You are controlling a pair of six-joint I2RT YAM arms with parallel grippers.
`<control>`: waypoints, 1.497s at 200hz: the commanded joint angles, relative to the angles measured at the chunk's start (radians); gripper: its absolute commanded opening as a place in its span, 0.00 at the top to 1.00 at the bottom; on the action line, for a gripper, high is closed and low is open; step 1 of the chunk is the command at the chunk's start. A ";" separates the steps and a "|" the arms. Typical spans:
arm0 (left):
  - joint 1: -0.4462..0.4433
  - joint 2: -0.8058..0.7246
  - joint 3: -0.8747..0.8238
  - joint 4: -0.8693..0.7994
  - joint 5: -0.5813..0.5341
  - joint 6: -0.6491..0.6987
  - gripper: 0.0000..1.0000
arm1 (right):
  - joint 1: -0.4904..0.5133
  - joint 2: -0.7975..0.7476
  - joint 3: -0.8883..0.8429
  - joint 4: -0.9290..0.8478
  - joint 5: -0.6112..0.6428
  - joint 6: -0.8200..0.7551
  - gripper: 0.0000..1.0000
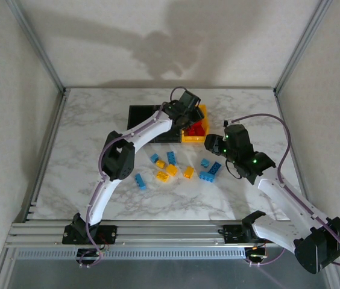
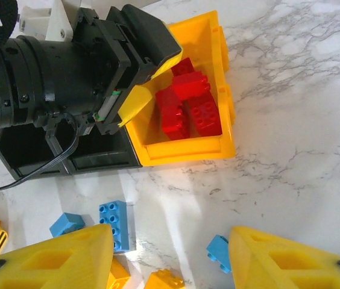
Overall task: Sort the legos into containers by color
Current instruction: Place the lego in the container, then pick up the lego from the center of the table.
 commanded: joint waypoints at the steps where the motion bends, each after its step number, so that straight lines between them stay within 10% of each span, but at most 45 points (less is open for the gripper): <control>1: 0.007 -0.074 0.010 -0.061 -0.017 0.052 0.38 | -0.006 -0.033 -0.013 -0.003 0.019 0.014 0.47; 151: 0.007 -0.988 -1.214 0.302 0.004 0.141 0.32 | -0.006 0.209 -0.046 -0.022 -0.061 0.029 0.39; 299: 0.008 -1.093 -1.367 0.275 -0.059 0.120 0.32 | -0.002 0.602 0.046 0.016 -0.043 -0.101 0.47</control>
